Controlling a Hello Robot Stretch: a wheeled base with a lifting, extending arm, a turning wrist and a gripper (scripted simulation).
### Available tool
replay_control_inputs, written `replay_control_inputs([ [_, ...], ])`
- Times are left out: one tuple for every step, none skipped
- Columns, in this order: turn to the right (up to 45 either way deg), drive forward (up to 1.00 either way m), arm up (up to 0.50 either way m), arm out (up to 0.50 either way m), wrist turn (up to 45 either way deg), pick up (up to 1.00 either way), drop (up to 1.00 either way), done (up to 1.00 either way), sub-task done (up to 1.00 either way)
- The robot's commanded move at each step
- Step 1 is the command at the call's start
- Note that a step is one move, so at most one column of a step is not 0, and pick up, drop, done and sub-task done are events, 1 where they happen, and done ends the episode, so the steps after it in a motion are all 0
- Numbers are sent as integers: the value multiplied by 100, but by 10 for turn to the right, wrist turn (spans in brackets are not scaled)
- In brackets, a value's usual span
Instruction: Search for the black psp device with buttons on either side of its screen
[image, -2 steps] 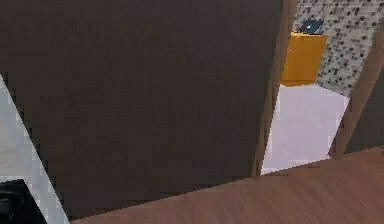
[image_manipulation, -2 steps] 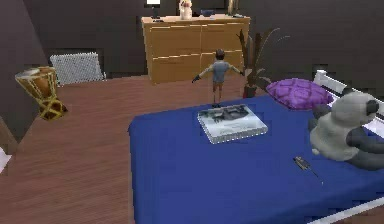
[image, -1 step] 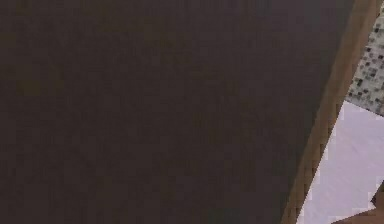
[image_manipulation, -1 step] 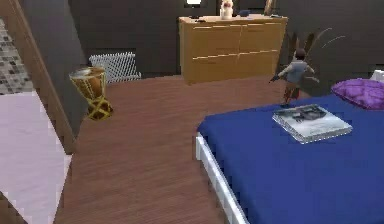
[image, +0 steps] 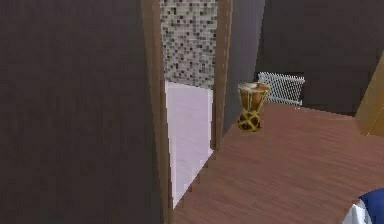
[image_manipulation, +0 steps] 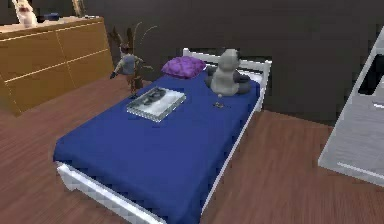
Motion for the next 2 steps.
replay_control_inputs([
  [240,0,0,0,0,0,0,0,0],
  [0,100,0,0,0,0,0,0,0],
])
